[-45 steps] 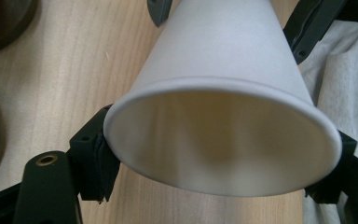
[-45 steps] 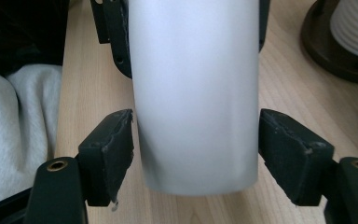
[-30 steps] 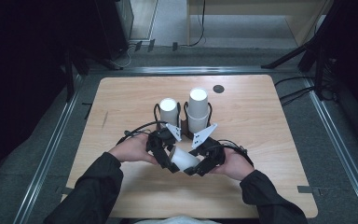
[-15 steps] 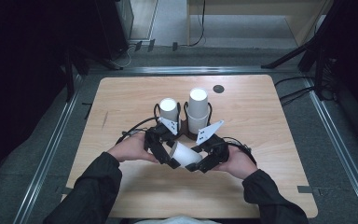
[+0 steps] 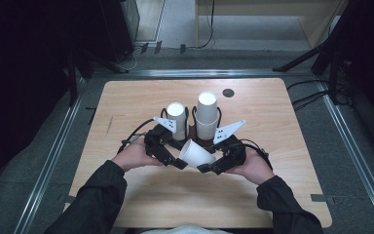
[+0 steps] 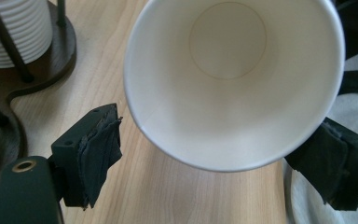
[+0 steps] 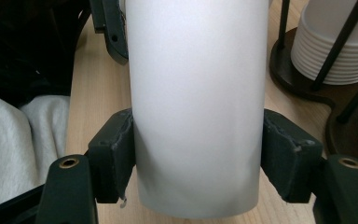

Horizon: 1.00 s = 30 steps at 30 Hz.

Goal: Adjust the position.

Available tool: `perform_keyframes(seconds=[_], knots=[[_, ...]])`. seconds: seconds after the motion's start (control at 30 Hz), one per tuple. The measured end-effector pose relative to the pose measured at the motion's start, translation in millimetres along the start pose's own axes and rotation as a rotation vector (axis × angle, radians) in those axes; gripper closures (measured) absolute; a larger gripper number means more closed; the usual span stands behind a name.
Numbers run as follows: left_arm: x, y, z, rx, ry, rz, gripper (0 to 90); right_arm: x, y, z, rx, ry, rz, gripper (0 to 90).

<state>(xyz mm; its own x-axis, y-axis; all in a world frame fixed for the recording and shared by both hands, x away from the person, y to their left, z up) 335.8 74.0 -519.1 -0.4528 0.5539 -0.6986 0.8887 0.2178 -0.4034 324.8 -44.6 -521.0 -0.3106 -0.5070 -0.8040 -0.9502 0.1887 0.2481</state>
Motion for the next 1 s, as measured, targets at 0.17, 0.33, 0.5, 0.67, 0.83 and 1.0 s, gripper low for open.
perform_keyframes(seconds=[0.17, 0.33, 0.5, 0.67, 0.83, 1.0], knots=[[-1.0, 0.3, -1.0, -0.004, -0.037, -0.033, 13.2, -0.8, -1.0, -0.7, -0.005, -0.008, 0.019, 32.8], [-1.4, -0.6, 1.2, -0.004, -0.067, -0.065, 13.3, 1.2, -2.0, 2.0, -0.021, -0.010, 0.044, 32.8], [-6.4, -1.3, 2.5, 0.015, -0.109, -0.093, 13.7, 1.2, -2.3, 4.8, -0.038, -0.019, 0.079, 32.8], [-8.0, -1.8, 3.4, 0.020, -0.121, -0.097, 14.0, -0.4, -1.9, 6.2, -0.046, -0.031, 0.098, 32.8], [-9.9, -1.0, 2.5, 0.014, -0.146, -0.111, 15.6, -0.2, -1.1, 9.4, -0.053, -0.030, 0.113, 32.7], [-10.7, -1.4, 0.4, 0.008, -0.155, -0.098, 18.7, 0.5, -1.1, 11.5, -0.058, -0.025, 0.122, 32.7]])
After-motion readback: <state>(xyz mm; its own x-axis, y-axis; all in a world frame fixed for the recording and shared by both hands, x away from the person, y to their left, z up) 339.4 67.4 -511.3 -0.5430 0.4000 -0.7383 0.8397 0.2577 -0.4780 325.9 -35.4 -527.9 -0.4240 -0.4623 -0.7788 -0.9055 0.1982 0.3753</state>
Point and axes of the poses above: each handheld gripper's, and its own axes: z roughly forward along the jaws, x roughly out of its underside, y roughly to its left, the point moved 9 cm from there along z, roughly forward along the jaws, and after that the axes turned 6 degrees about -y, right-handed, at the moved point
